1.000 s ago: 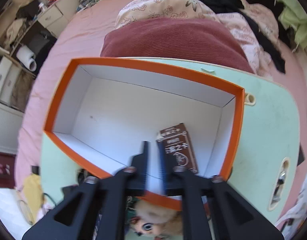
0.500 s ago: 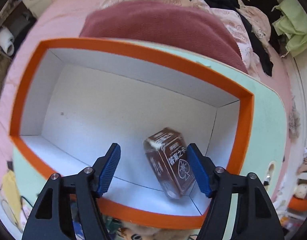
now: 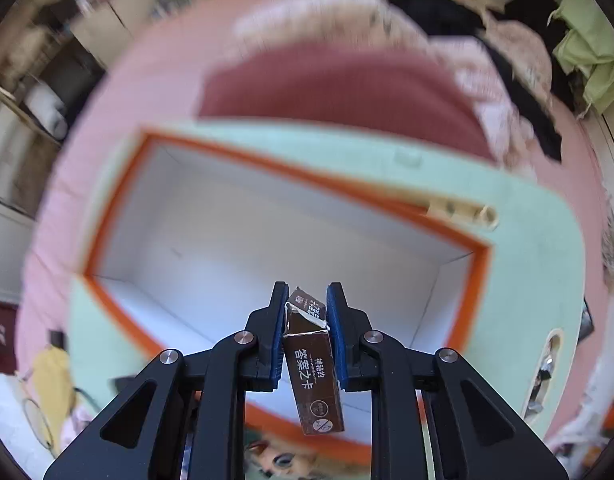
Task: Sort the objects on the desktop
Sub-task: 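Lift the card pack out and release it on the table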
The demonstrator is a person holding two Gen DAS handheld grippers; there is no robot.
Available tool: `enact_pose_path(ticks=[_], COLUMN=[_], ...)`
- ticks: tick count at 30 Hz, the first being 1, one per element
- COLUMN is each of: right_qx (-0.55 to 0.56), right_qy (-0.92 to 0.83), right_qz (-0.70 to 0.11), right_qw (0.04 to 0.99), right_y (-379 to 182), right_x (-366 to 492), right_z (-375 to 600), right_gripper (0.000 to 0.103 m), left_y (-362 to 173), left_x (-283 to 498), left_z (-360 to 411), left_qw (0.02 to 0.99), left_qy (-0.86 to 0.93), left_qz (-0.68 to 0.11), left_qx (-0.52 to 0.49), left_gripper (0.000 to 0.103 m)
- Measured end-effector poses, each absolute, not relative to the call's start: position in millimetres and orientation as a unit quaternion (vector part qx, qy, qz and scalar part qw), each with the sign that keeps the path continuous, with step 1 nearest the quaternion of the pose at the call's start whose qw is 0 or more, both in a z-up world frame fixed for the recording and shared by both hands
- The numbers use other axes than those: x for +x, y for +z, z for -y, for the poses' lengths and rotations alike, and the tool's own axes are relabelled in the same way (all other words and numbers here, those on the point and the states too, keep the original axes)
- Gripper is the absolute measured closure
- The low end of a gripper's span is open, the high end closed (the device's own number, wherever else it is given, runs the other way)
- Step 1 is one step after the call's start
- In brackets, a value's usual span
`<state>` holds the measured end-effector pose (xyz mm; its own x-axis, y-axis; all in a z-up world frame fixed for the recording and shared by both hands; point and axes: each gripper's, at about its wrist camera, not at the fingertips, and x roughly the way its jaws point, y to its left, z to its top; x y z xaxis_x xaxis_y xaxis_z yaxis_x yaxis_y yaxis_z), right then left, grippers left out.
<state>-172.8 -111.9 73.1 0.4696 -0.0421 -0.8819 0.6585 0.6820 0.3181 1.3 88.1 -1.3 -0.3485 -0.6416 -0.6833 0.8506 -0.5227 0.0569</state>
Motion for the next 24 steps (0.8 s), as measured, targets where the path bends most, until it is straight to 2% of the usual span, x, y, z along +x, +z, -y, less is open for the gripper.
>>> enact_pose_path(ticks=[6, 13, 16, 20, 22, 24], right_qx=[0.331, 0.358, 0.341, 0.334, 0.332, 0.338], right_qy=[-0.198, -0.190, -0.221, -0.211, -0.205, -0.208], right_qz=[-0.379, -0.388, -0.388, -0.336, -0.293, -0.257], right_qw=[0.841, 0.828, 0.828, 0.855, 0.873, 0.881], right_y=[110.6, 38.8, 26.0, 35.6, 45.6, 51.7], right_x=[-239.7, -286.1, -282.8, -274.7, -273.5, -278.5], right_z=[67.3, 23.5, 15.6, 3.0, 1.0, -0.3], right_gripper=[0.082, 0.082, 0.082, 0.080, 0.076, 0.064], left_y=[-1.4, -1.5, -1.6, -1.7, -1.7, -1.7], left_x=[1.4, 1.4, 1.4, 1.4, 1.5, 1.5], left_z=[-88.1, -88.3, -88.5, -88.5, -88.5, -88.8], left_qw=[0.463, 0.463, 0.463, 0.463, 0.463, 0.462], left_qy=[-0.806, -0.806, -0.806, -0.806, -0.806, -0.806], left_qz=[-0.157, -0.156, -0.156, -0.156, -0.156, -0.156], left_qx=[0.334, 0.334, 0.334, 0.334, 0.334, 0.334], left_gripper=[0.000, 0.000, 0.000, 0.000, 0.000, 0.000])
